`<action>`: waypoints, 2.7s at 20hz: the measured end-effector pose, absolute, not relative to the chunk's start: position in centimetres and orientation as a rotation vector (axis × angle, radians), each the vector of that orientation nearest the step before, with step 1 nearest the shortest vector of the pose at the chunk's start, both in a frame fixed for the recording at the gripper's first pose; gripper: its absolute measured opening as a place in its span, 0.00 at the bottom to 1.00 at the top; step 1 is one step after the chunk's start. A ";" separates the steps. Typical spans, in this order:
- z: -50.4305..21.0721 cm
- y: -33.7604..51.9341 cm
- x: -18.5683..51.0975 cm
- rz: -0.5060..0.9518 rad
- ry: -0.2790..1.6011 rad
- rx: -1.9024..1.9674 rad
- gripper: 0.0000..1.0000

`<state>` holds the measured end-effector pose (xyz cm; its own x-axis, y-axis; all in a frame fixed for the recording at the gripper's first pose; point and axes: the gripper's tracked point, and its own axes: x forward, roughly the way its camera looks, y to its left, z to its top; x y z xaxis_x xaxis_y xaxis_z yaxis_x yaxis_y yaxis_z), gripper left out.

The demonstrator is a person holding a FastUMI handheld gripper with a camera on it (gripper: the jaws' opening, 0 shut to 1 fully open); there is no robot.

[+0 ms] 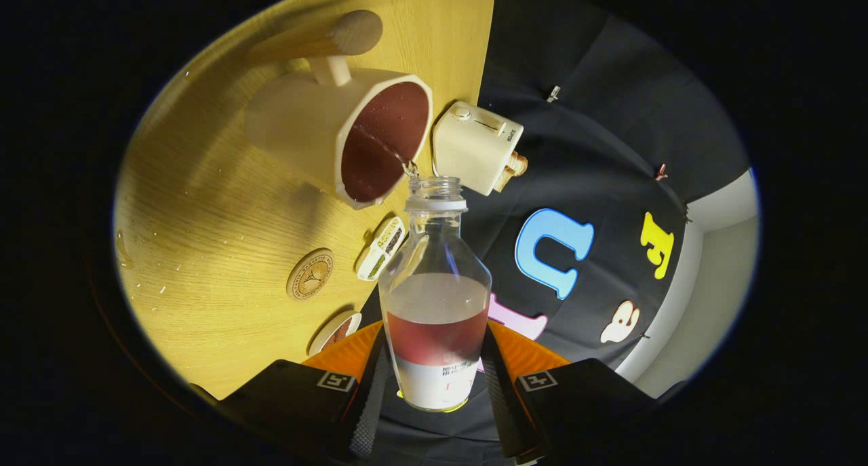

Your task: Take the bottle from table, then pour the juice into the cup, finally place the bottle on the coaster

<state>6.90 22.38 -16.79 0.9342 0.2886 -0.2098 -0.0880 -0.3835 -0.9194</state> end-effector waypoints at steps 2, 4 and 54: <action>-16.7 22.7 6.8 0.410 -0.169 -1.941 0.71; -16.6 22.8 6.8 0.415 -0.183 -1.953 0.72; -14.3 28.8 6.0 0.514 -0.674 -2.335 0.71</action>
<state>6.01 28.79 -14.29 0.7917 0.5831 -0.1825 0.3304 -0.6598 -0.6749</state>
